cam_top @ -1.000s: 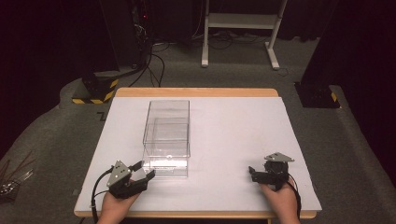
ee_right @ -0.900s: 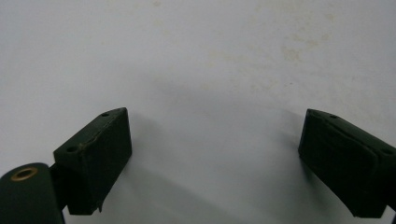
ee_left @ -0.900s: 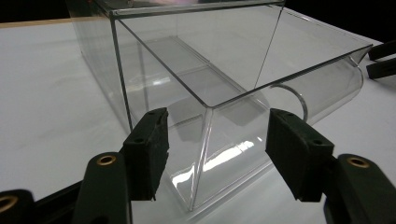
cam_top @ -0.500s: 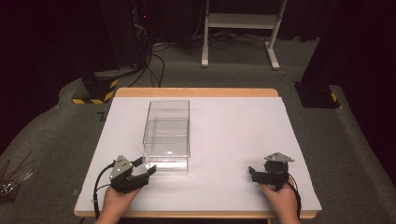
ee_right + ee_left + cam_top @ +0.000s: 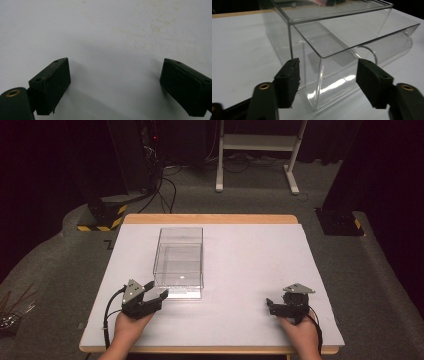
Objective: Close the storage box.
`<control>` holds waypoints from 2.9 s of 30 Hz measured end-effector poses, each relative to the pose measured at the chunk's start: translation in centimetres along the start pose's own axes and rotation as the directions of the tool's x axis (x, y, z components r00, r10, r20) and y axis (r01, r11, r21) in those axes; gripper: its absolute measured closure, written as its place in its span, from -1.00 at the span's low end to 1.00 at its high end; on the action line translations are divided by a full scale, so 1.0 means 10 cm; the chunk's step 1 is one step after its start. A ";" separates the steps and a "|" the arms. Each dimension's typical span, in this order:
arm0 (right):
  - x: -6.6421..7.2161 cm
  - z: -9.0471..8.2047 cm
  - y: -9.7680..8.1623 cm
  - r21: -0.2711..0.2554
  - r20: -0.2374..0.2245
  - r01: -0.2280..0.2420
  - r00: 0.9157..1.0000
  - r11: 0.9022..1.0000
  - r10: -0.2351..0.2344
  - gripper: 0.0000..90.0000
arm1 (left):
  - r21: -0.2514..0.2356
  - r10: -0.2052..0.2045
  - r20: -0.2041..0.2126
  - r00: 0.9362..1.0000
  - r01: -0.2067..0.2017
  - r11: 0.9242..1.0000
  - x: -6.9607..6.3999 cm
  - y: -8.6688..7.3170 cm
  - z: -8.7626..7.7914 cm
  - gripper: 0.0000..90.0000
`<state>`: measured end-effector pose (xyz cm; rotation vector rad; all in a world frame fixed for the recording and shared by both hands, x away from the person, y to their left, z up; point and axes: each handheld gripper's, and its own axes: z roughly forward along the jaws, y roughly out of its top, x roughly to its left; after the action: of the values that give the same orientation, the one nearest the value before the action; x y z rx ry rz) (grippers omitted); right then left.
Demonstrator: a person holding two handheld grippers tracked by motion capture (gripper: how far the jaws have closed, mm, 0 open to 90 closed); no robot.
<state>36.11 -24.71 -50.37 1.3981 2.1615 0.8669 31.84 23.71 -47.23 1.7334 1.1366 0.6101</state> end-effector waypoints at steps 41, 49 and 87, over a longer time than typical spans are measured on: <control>0.00 0.00 0.00 0.000 -0.001 0.000 1.000 1.000 0.000 -0.79 | -0.007 -0.069 -0.055 0.996 0.069 0.998 0.20 0.17 0.33 -0.53; 0.00 0.00 0.00 -0.001 -0.001 0.001 1.000 1.000 -0.001 -0.79 | 0.004 -0.071 -0.067 0.995 0.072 0.997 0.22 0.19 0.39 -0.52; 0.00 0.00 0.00 0.000 -0.002 0.000 1.000 1.000 0.000 -0.79 | 0.051 -0.081 -0.042 0.996 0.083 0.995 0.22 0.18 0.42 -0.54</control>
<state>36.14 -24.73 -50.38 1.3974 2.1629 0.8690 36.86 23.67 -47.65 1.7167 1.2560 0.5705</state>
